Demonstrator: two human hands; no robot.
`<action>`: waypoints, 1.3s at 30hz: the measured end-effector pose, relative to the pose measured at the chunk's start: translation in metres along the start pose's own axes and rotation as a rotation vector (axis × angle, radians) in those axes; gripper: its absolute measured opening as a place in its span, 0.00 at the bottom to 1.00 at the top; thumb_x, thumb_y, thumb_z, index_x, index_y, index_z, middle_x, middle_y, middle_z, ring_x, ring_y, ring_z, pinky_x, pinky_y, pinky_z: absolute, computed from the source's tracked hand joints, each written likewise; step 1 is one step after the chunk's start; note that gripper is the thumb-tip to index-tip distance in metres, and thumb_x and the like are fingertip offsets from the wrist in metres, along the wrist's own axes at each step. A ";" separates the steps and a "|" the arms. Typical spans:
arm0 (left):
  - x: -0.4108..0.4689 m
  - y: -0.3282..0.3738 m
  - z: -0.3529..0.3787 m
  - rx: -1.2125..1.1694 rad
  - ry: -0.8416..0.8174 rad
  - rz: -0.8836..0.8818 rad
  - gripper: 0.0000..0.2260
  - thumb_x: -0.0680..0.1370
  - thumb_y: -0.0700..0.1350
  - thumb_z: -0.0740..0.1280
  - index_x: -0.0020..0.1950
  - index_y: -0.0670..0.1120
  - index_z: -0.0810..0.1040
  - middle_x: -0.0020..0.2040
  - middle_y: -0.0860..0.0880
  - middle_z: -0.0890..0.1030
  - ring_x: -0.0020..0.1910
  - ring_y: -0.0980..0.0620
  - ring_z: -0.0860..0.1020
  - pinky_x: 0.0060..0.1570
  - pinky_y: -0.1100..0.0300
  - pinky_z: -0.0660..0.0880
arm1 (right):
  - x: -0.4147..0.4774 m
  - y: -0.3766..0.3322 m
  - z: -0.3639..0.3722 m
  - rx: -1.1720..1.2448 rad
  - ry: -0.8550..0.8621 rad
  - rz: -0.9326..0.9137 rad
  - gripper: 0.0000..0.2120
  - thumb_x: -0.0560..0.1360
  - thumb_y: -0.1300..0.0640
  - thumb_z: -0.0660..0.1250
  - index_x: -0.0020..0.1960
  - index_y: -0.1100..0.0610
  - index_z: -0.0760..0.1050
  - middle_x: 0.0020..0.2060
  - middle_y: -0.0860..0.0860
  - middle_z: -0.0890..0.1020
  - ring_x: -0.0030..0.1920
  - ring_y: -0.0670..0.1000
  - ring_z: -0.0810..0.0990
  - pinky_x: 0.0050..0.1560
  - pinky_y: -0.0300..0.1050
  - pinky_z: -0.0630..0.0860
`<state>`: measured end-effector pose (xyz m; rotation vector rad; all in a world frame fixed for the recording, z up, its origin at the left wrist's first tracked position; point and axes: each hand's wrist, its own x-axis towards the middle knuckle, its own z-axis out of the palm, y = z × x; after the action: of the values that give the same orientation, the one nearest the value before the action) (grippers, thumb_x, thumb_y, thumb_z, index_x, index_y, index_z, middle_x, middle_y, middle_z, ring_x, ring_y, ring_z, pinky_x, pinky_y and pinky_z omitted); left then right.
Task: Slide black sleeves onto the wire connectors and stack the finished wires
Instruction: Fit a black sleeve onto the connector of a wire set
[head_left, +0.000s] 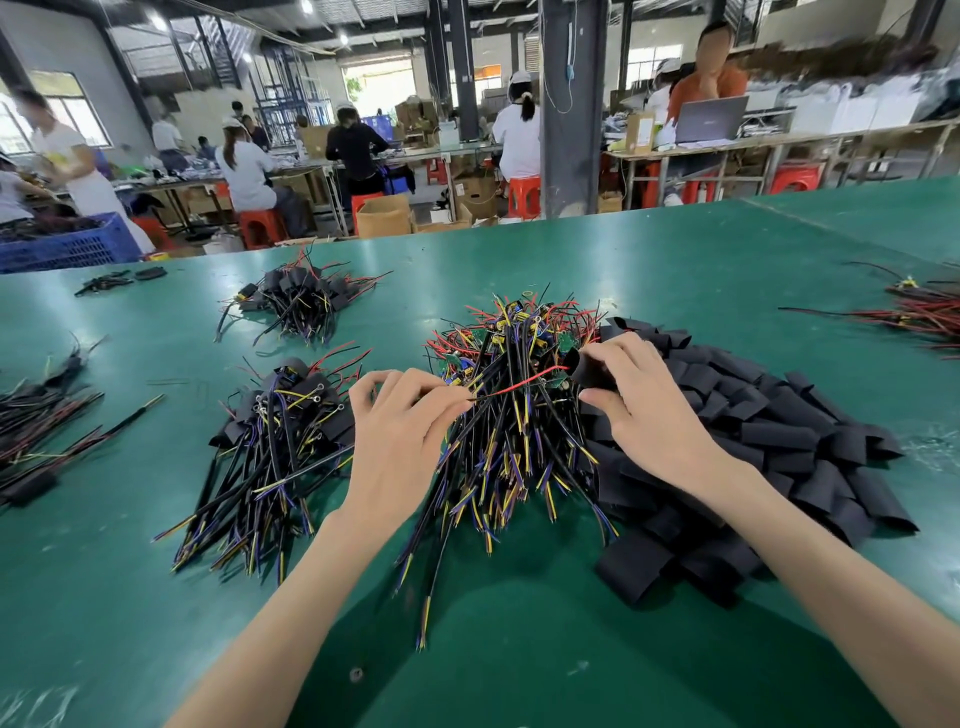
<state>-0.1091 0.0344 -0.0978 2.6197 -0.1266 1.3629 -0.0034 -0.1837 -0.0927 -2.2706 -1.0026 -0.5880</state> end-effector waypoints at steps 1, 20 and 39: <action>0.000 0.000 0.000 0.004 -0.009 0.001 0.08 0.77 0.47 0.65 0.46 0.48 0.84 0.42 0.51 0.79 0.42 0.48 0.77 0.54 0.51 0.62 | 0.000 -0.001 -0.001 -0.002 0.000 -0.028 0.17 0.72 0.65 0.69 0.60 0.65 0.73 0.53 0.59 0.74 0.54 0.62 0.71 0.57 0.59 0.68; -0.001 0.026 -0.002 -0.553 -0.271 -0.171 0.17 0.73 0.40 0.65 0.60 0.52 0.68 0.48 0.55 0.79 0.44 0.56 0.77 0.45 0.64 0.74 | -0.010 -0.036 0.009 -0.321 -0.162 -0.374 0.17 0.77 0.53 0.59 0.60 0.64 0.70 0.54 0.57 0.75 0.48 0.58 0.74 0.52 0.53 0.73; 0.006 0.014 -0.005 -0.654 -0.359 -0.380 0.08 0.77 0.46 0.67 0.40 0.46 0.80 0.25 0.57 0.70 0.25 0.60 0.63 0.28 0.70 0.59 | -0.003 -0.020 -0.003 -0.259 -0.029 -0.234 0.20 0.75 0.53 0.64 0.62 0.65 0.71 0.53 0.58 0.78 0.49 0.58 0.72 0.49 0.50 0.67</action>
<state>-0.1117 0.0215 -0.0885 2.1461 -0.0947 0.5831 -0.0215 -0.1759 -0.0858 -2.4064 -1.2816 -0.8269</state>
